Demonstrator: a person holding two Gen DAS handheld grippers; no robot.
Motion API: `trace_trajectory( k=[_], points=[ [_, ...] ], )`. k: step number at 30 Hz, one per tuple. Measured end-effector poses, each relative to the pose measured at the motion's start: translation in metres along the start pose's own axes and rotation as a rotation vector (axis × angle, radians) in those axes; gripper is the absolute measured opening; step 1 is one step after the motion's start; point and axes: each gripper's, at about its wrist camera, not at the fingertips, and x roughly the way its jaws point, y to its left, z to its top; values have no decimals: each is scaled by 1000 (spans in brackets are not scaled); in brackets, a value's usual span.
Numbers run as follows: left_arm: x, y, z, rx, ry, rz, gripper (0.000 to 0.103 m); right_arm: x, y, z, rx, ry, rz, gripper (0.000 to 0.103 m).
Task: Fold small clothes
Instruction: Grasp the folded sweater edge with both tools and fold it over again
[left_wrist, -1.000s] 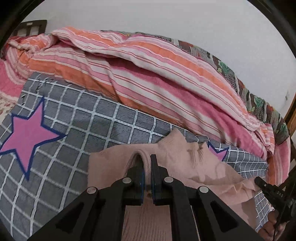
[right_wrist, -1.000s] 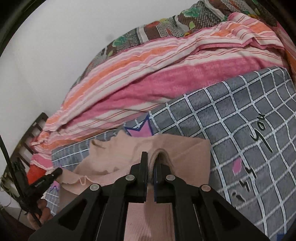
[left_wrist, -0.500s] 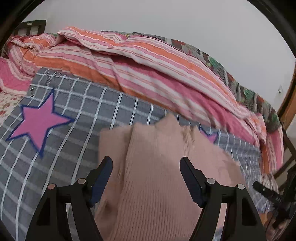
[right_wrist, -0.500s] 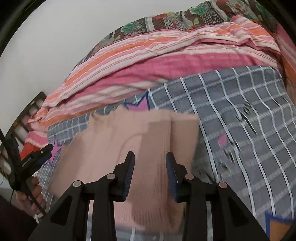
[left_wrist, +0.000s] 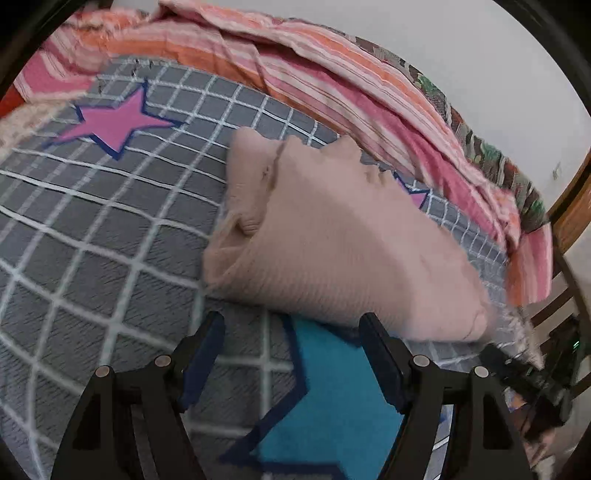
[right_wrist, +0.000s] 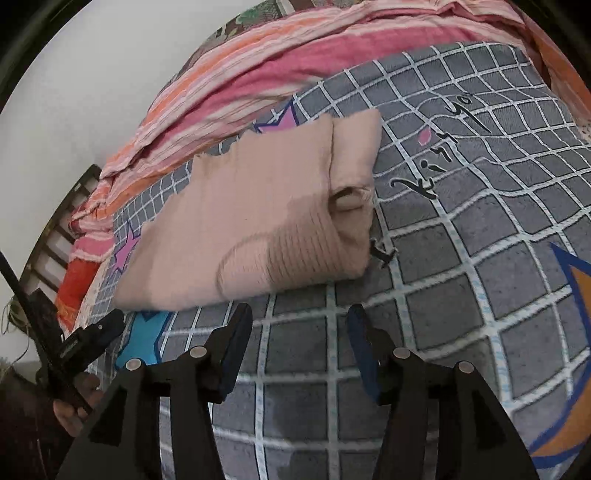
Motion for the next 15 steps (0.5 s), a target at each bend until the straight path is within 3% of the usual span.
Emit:
trace_trajectory(
  k=[4,7,8,9,11,13,15],
  points=[
    [15,6,13,-39,-16,-3,71,16,-2,14,76,-16,25,55],
    [23,6,22,-46,-26,19,63,28,-7,28,125,-22,34,54],
    [25,7,25,-50,-25,34,55,31,-9,33,139,-25,35,52],
    [28,7,28,-55,-23,54,51,36,-9,38,149,-28,26,49],
    [30,7,33,-57,-22,75,23,44,-9,44,152,-23,-4,26],
    [32,6,35,-55,-11,58,14,51,-7,49,145,-6,-19,14],
    [27,2,34,-30,-30,76,11,50,-5,49,135,-4,-17,11]
  ],
)
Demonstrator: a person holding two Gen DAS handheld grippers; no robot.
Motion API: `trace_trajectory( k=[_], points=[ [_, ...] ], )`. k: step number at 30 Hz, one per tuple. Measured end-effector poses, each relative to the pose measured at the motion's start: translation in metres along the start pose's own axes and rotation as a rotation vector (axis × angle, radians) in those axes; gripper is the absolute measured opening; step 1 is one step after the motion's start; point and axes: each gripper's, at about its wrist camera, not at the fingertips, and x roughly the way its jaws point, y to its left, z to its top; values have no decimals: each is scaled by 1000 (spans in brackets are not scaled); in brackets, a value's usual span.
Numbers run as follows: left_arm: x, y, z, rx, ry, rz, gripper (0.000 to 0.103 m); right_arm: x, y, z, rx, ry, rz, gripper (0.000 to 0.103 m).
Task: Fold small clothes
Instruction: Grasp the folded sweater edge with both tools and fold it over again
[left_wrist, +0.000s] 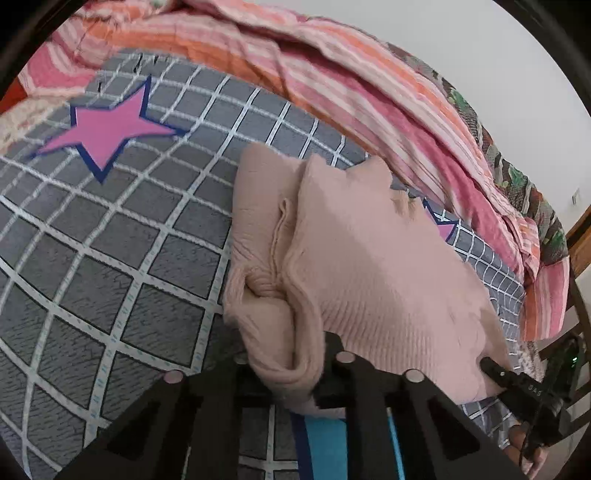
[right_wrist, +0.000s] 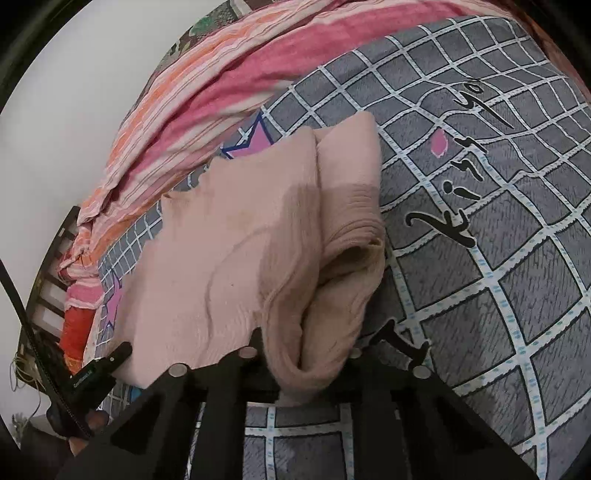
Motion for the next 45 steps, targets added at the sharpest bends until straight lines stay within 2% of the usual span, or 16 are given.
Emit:
trace_trajectory(
  k=[3,7,12,22,27,28,30,31,32,35,39,42,43,45],
  points=[
    [-10,-12,-5,56,-21,51,10,-7,3,-4,-32,-18,-16,9],
    [-28,-19,-12,84,-45,69,10,-20,8,-10,-49,-25,-13,9],
    [-53,-22,-27,94,-53,68,10,-44,9,-25,-59,-39,-4,8],
    [-104,-21,-81,109,-39,66,10,-97,-1,-74,-88,-25,-6,8],
    [-116,-21,-98,135,-14,48,11,-116,-6,-97,-122,-12,-29,9],
    [-116,-20,-98,141,-8,44,13,-117,-7,-101,-135,-11,-44,10],
    [-120,-16,-97,146,7,53,19,-118,-5,-104,-171,-11,-72,18],
    [-123,-13,-96,146,10,59,26,-120,-4,-106,-190,-14,-91,23],
    [-126,-10,-96,145,5,67,33,-126,-2,-107,-220,-31,-108,24],
    [-139,0,-90,137,-44,71,39,-140,3,-108,-292,-83,-133,33],
    [-141,-3,-72,150,-76,61,40,-153,8,-94,-327,-162,-162,34],
    [-133,-15,-53,180,-95,57,46,-148,10,-78,-315,-169,-152,34],
    [-129,-20,-48,195,-100,57,52,-144,12,-71,-312,-172,-149,34],
    [-120,-30,-38,230,-114,71,53,-130,17,-58,-314,-168,-160,34]
  ],
)
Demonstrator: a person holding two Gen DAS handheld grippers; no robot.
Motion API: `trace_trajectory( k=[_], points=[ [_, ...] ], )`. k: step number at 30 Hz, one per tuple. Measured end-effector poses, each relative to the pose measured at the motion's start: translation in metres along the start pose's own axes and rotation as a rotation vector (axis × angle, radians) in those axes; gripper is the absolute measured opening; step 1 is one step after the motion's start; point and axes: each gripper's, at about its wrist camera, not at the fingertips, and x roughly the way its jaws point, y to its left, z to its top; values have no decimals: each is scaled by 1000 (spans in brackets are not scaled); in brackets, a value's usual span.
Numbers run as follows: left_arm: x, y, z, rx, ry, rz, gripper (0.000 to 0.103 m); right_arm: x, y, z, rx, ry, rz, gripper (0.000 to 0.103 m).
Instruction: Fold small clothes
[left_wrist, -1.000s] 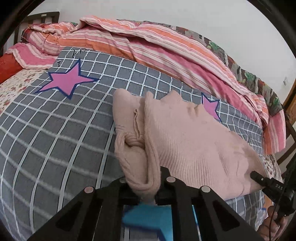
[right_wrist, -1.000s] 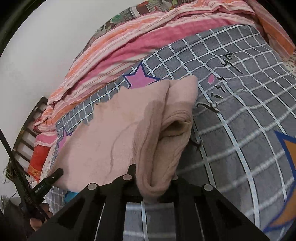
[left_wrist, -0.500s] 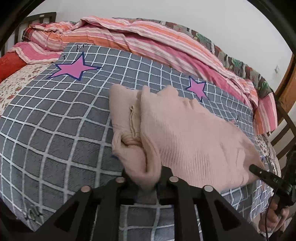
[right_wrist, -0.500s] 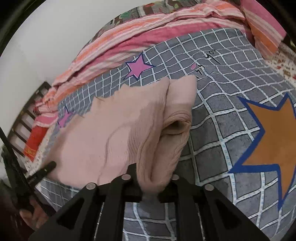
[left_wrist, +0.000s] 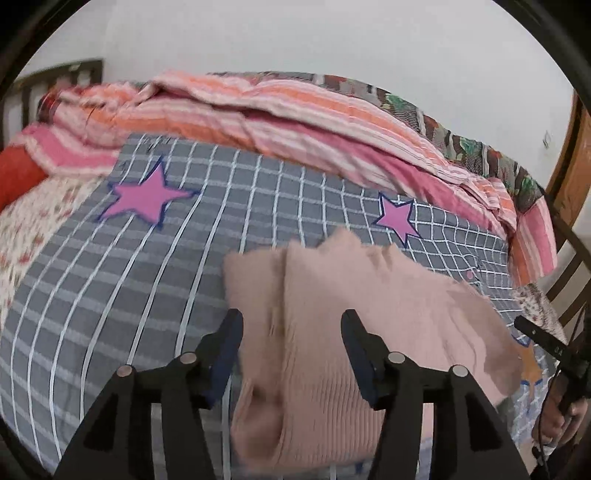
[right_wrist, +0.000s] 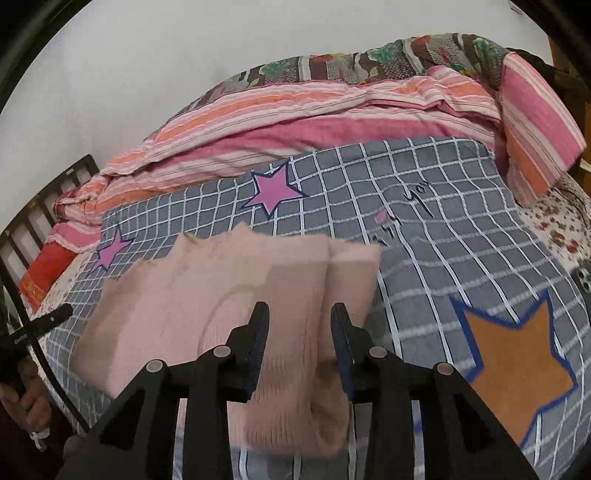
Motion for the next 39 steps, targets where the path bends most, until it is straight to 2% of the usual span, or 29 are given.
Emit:
trace_trajectory(
  k=[5,8,11,12,13,14,15,16,19,22,25,27,30,31,32,33,35,39],
  points=[
    [37,-19,25,77,-9,33,53,45,5,22,4,44,-51,34],
    [71,-19,34,59,61,41,53,76,4,32,12,101,-100,34],
    [98,-14,34,51,137,59,50,104,4,36,26,172,-95,34],
    [103,-11,32,45,145,48,46,112,4,36,25,202,-102,34],
    [105,-9,29,38,142,39,33,118,6,36,20,217,-107,33],
    [107,-6,27,26,140,36,14,120,8,36,13,218,-112,24],
    [109,-4,26,19,144,34,7,123,10,36,2,210,-112,14],
    [109,-1,25,10,135,24,7,125,13,36,-11,201,-105,6],
    [93,11,25,-38,51,10,7,118,18,38,-48,123,-31,6],
    [87,19,27,-75,39,-20,7,113,15,41,-28,70,-22,5],
    [95,15,24,-46,53,16,7,133,6,41,8,151,-55,6],
    [101,16,20,-50,65,9,7,143,3,41,21,191,-62,7],
    [92,21,20,-64,60,-36,15,131,5,42,29,182,-73,13],
    [87,23,21,-64,53,-50,24,122,10,42,23,161,-85,19],
    [82,25,21,-63,40,-64,37,114,17,41,8,140,-90,29],
    [79,26,21,-63,28,-71,44,103,29,38,-19,115,-79,34],
    [68,29,20,-64,-12,-80,67,88,56,30,-67,83,-46,39],
    [52,40,16,-69,-54,-84,68,82,109,5,-128,116,48,39]
  ],
)
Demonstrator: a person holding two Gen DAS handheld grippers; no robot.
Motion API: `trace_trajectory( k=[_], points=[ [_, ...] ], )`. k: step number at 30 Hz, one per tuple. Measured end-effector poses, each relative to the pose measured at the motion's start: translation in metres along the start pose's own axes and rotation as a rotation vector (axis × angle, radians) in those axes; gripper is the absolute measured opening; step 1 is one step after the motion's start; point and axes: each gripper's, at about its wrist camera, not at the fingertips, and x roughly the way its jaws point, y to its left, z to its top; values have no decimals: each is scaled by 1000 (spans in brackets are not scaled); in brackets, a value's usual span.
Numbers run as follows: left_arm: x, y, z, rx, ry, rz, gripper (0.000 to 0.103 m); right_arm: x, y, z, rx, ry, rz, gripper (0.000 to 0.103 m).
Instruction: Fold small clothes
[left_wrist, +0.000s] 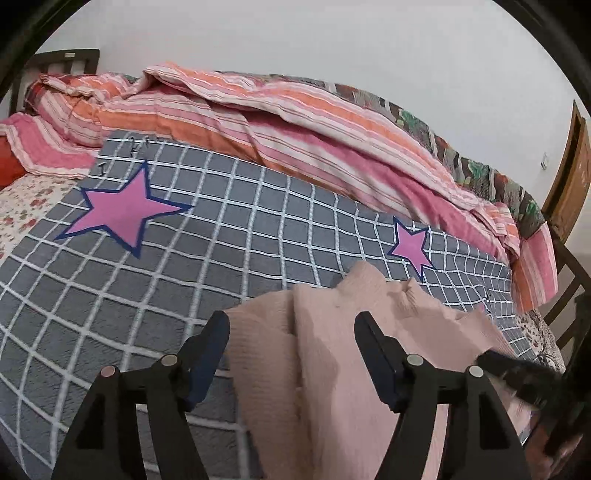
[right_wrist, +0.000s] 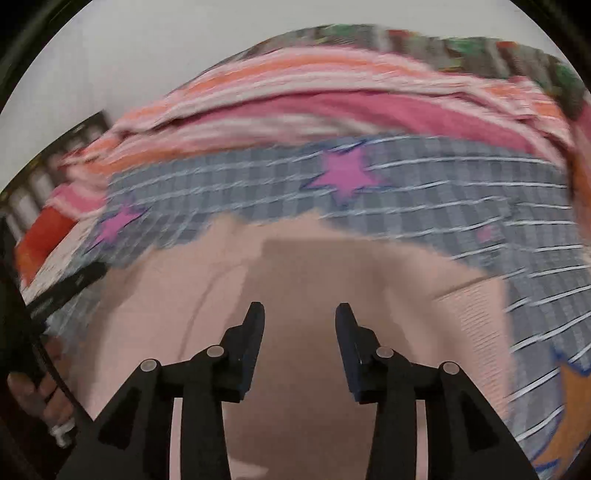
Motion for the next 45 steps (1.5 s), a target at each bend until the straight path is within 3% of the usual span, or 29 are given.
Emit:
trace_trajectory(
  k=[2,4,6,12,17,22,29,37,45],
  points=[
    [-1,9,-2,-28,18,-19,68,14,23,-9,-30,35,-13,39],
    [-2,17,-3,-57,37,-39,68,36,37,-13,-56,63,-109,39],
    [-5,23,-5,-63,36,-49,68,44,40,-10,-41,56,-144,39],
    [-12,32,-8,-50,27,-58,68,86,42,23,26,176,-188,40],
    [-10,31,-6,-40,29,-66,68,105,35,40,31,179,-183,40],
    [-13,27,-11,-23,37,-99,68,81,32,25,28,166,-128,39],
    [-26,26,-27,-24,52,-131,69,28,39,-17,-32,97,-119,39],
    [-57,33,-81,-111,156,-195,70,-14,49,-62,-92,31,-106,39],
    [-78,21,-123,-138,198,-210,70,-24,44,-97,-81,5,-96,40]
  ],
)
